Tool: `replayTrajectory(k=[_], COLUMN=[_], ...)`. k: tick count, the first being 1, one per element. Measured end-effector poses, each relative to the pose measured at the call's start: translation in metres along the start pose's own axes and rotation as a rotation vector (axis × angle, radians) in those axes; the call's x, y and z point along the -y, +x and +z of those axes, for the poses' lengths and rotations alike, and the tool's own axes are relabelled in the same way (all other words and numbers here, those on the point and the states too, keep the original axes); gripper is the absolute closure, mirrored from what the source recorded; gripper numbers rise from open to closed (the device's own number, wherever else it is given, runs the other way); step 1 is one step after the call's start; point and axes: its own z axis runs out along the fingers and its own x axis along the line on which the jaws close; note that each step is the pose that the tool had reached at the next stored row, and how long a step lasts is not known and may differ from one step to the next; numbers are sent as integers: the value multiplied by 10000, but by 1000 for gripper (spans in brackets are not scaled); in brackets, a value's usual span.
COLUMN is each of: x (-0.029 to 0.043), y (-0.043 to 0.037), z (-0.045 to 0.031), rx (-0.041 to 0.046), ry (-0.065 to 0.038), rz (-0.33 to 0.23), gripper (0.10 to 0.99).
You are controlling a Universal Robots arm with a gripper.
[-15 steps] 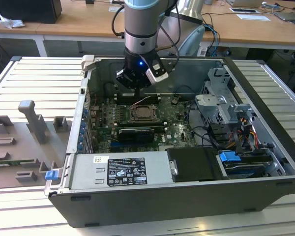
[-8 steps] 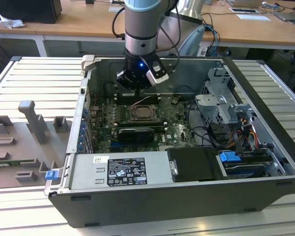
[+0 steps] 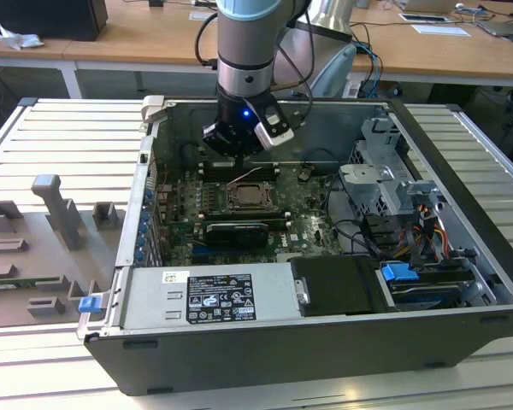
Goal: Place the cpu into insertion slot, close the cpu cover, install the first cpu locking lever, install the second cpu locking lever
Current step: 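Install the first cpu locking lever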
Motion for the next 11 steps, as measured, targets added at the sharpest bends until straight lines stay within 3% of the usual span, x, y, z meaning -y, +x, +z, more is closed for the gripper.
replayTrajectory(k=[11], x=[11], y=[-101], z=[38], rx=[0], ry=[6], rz=[3], gripper=[980])
